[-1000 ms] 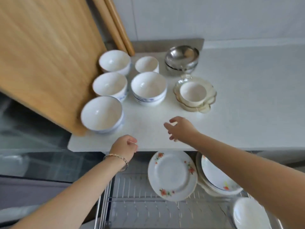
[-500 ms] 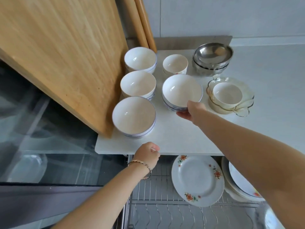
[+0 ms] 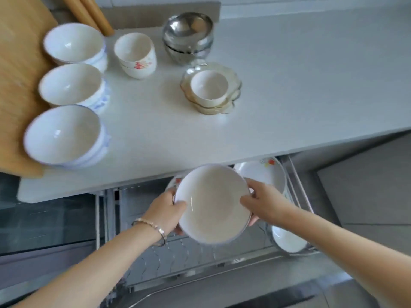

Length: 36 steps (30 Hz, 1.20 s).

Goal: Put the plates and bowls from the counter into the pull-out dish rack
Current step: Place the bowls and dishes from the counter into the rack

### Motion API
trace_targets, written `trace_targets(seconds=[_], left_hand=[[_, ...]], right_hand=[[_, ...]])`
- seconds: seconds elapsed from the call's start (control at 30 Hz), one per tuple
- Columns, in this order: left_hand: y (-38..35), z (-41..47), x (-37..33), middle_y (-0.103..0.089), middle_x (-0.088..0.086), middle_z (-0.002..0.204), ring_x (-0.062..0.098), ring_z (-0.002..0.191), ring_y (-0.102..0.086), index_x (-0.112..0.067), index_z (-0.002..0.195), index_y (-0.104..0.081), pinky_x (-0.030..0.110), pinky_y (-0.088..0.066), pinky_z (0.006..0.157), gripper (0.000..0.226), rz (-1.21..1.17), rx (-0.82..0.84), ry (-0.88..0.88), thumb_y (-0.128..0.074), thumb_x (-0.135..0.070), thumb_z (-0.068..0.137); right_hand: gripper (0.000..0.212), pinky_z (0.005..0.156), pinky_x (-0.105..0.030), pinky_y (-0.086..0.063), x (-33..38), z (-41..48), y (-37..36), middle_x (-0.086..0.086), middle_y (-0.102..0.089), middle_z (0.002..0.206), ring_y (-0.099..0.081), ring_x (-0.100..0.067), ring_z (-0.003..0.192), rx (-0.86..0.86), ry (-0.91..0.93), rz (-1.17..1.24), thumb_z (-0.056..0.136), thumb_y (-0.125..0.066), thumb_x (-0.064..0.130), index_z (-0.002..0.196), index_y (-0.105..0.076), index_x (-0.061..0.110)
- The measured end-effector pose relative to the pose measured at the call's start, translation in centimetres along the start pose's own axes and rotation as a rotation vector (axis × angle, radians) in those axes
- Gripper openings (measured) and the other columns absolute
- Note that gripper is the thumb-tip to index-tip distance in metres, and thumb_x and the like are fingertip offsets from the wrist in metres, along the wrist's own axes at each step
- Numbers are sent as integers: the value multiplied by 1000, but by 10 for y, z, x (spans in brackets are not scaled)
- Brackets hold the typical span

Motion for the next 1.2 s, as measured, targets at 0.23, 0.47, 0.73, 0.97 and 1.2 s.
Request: trace_targets(seconds=[0.23, 0.47, 0.73, 0.97, 1.2], left_hand=[[-161, 33, -5, -58, 6, 86, 20, 72, -56, -9, 112, -54, 32, -54, 64, 24, 227, 196, 99, -43, -10, 92], [-288, 81, -15, -61, 18, 124, 34, 109, -62, -4, 126, -52, 41, -57, 86, 36, 137, 269, 327, -43, -9, 91], [-341, 119, -16, -60, 14, 127, 29, 116, -58, -5, 125, -55, 31, -47, 92, 35, 171, 167, 411, -44, -7, 91], [-351, 122, -18, -59, 9, 131, 28, 120, -56, -14, 132, -50, 32, -44, 100, 40, 154, 142, 432, -40, -5, 94], [-348, 120, -21, -53, 2, 133, 34, 117, -54, -44, 146, -18, 42, -49, 98, 83, -137, 279, 428, -33, 7, 83]], right_hand=[[52, 59, -30, -43, -148, -15, 23, -11, -57, 79, -59, -29, 71, 114, -267, -197, 89, -37, 7, 139, -25, 13], [55, 62, -29, -45, -249, 24, 56, -16, -57, 112, -52, -28, 83, 71, -467, -200, 88, -34, 2, 141, -27, 17], [40, 85, -37, -48, -282, 71, 58, -16, -59, 120, -59, -35, 110, -7, -514, -414, 91, -34, -2, 129, -39, 8], [39, 82, -32, -51, -288, 77, 57, -9, -62, 123, -61, -28, 113, 98, -455, -758, 89, -46, -1, 128, -43, 2], [35, 67, -29, -35, -284, 94, 58, -8, -51, 124, -58, -27, 108, 23, -149, -847, 94, -42, 5, 127, -48, 12]])
Point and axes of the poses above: each hand's wrist, its own z-axis towards the middle knuckle, its own y-axis out of the back of the hand, x = y × z, the point moved 1 cm from there along z, towards the middle knuckle
